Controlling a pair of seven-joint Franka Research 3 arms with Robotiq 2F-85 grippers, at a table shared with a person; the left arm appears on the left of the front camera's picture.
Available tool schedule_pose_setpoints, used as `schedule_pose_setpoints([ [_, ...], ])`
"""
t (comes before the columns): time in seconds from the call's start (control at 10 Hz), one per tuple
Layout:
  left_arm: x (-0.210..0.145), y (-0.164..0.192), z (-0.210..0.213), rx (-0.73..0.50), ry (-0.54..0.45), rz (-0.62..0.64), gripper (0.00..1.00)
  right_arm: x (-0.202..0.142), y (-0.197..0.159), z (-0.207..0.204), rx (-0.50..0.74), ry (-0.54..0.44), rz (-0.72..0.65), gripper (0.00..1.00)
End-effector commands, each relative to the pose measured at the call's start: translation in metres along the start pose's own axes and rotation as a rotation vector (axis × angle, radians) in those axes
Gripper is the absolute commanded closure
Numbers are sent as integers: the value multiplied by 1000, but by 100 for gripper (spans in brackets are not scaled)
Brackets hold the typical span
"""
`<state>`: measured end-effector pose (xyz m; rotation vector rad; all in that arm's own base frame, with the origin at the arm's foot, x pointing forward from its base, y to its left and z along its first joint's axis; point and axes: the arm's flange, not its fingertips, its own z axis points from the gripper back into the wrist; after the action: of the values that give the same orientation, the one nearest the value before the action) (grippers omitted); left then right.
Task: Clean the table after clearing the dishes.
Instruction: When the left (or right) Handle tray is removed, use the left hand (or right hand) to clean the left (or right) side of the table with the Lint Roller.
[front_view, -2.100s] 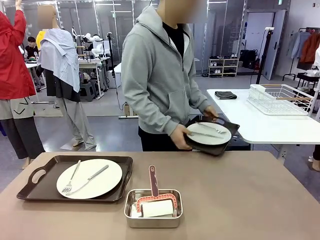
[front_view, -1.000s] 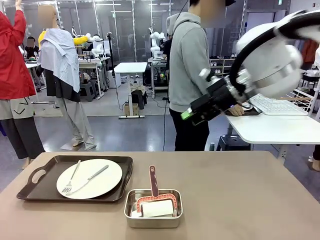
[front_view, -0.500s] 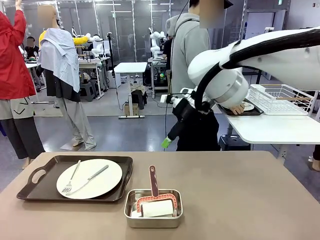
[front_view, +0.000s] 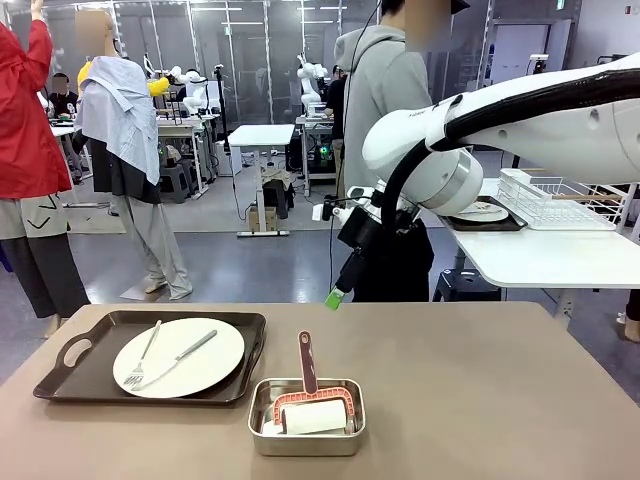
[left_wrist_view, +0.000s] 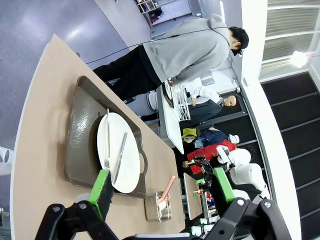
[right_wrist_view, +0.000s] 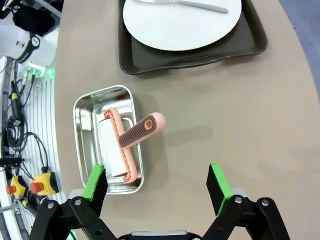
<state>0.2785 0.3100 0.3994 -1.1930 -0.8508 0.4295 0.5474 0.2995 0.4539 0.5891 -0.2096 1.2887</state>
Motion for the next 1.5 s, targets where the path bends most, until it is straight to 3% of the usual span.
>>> schedule_pose_setpoints([
  [0.0, -1, 0, 3, -16, -3, -1, 0, 3, 2, 1, 3, -29, -9, 0],
  [0.2, -1, 0, 3, -16, -3, -1, 0, 0, 0, 0, 1, -6, -3, 0],
  [0.3, -1, 0, 3, -16, -3, -1, 0, 14, -17, -12, 112, -1, 106, 0],
  [0.8, -1, 0, 3, -16, -3, -1, 0, 55, -71, -65, 187, 206, 208, 0],
  [1.4, -1, 0, 3, -16, -3, -1, 0, 65, -70, -111, 407, 384, 187, 0],
])
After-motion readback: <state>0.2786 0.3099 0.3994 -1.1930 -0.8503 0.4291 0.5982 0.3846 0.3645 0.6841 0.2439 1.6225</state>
